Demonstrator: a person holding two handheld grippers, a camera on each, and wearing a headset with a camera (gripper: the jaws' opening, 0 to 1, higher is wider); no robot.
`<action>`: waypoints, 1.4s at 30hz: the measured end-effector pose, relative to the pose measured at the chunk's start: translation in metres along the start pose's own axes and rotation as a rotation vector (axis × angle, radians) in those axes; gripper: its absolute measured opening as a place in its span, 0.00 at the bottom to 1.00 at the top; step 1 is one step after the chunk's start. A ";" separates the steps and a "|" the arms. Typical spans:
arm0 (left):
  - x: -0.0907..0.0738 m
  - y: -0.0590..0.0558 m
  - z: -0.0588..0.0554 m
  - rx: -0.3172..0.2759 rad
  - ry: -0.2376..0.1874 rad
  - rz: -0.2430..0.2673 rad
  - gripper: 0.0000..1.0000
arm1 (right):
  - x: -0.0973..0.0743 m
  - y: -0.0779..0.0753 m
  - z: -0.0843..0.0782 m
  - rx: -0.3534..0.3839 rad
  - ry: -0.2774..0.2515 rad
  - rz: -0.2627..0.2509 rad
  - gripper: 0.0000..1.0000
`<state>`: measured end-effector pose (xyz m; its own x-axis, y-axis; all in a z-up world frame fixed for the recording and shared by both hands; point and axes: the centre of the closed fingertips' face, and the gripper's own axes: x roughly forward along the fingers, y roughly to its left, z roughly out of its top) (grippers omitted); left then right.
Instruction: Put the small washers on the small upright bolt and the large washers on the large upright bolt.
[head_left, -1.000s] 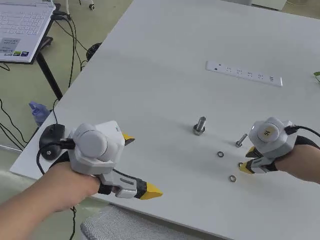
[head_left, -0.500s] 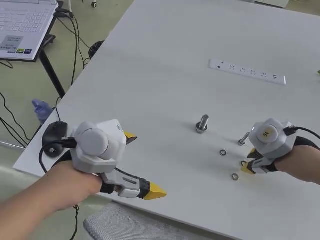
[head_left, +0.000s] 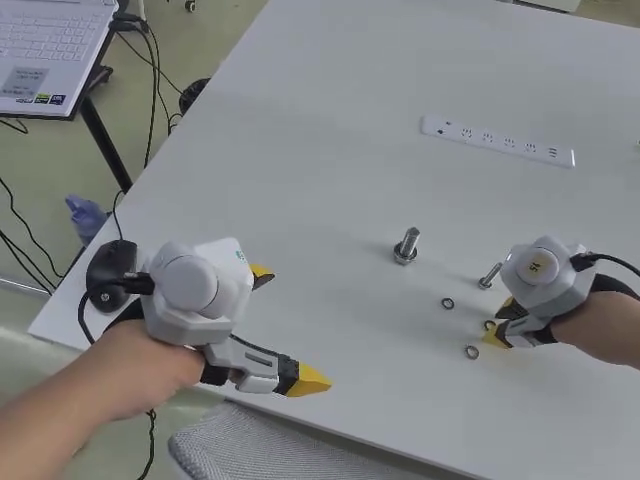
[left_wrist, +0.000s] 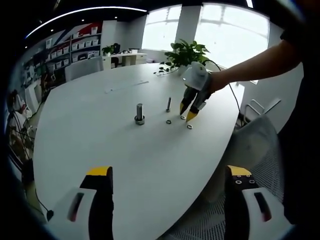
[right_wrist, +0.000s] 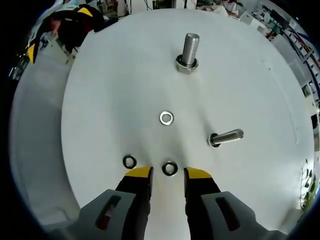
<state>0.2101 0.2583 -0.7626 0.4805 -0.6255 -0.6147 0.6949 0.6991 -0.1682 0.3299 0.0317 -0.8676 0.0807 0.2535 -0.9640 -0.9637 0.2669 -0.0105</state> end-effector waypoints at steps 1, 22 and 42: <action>0.000 0.000 0.001 -0.001 -0.002 -0.002 0.92 | 0.000 0.000 0.000 0.001 0.000 0.000 0.26; 0.005 -0.011 0.004 0.001 -0.014 -0.047 0.88 | 0.004 -0.002 0.000 0.004 0.070 -0.016 0.15; -0.001 -0.004 -0.001 0.008 0.011 -0.014 0.81 | 0.000 -0.001 -0.001 0.039 0.044 -0.017 0.13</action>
<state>0.2060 0.2563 -0.7623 0.4645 -0.6317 -0.6206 0.7060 0.6872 -0.1711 0.3302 0.0305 -0.8676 0.0848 0.2073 -0.9746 -0.9517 0.3066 -0.0175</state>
